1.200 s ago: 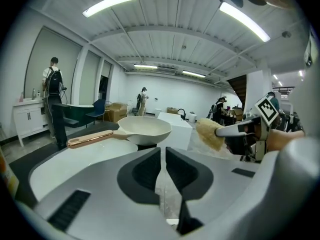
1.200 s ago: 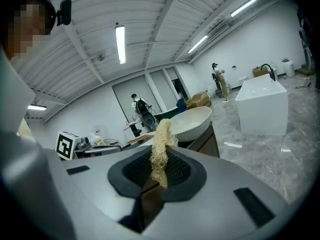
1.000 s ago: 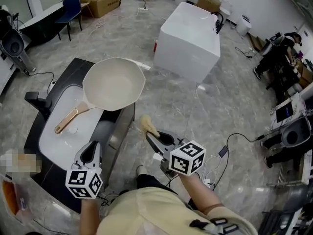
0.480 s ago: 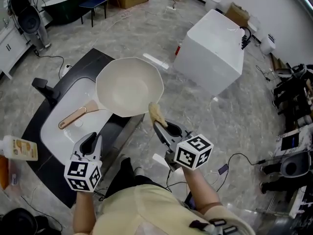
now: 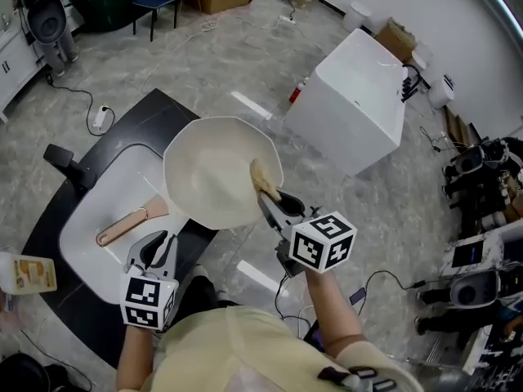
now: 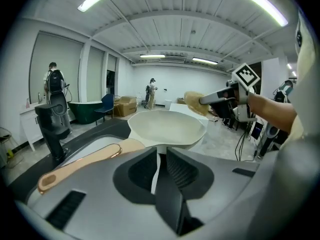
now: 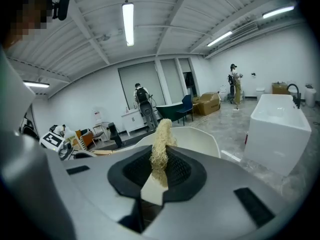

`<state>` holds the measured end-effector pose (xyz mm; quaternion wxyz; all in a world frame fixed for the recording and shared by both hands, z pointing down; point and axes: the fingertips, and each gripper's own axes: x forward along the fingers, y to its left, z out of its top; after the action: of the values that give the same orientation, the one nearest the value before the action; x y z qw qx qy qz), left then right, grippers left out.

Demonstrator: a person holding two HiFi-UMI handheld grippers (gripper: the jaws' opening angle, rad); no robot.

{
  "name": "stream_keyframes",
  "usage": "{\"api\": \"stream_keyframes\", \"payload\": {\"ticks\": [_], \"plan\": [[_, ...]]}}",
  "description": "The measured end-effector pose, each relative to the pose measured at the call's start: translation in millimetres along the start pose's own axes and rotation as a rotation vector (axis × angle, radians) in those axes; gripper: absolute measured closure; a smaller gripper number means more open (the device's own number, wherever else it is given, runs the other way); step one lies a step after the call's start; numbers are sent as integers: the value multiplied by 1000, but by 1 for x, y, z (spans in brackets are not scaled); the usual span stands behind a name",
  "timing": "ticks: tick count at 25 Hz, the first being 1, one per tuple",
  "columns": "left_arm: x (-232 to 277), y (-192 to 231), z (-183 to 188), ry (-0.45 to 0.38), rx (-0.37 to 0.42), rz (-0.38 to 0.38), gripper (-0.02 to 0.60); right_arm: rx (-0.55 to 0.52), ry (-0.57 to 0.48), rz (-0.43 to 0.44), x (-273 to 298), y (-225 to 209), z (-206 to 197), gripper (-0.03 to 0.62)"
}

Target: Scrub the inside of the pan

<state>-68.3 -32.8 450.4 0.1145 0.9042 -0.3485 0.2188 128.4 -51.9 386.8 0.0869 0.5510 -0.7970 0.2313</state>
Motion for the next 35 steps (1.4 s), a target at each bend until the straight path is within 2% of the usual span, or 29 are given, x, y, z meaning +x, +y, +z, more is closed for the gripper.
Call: {"api": "stream_keyframes", "payload": {"ticks": [10,16,22,27,35], "plan": [[25,15,10,-43,-65,-83,535,37,86,-39,74,-21,14,539],[31,19,16,-58,-108,-62,535,15,123,-57,105,-35,23,537],[44,16,21,-48,-155,-21,535,41,216,1,141,-49,10,537],[53,19,21,-27,-174,28,535,70,244,18,165,-62,6,537],[61,26,24,-15,-218,110,535,80,235,-48,197,-79,2,537]]}}
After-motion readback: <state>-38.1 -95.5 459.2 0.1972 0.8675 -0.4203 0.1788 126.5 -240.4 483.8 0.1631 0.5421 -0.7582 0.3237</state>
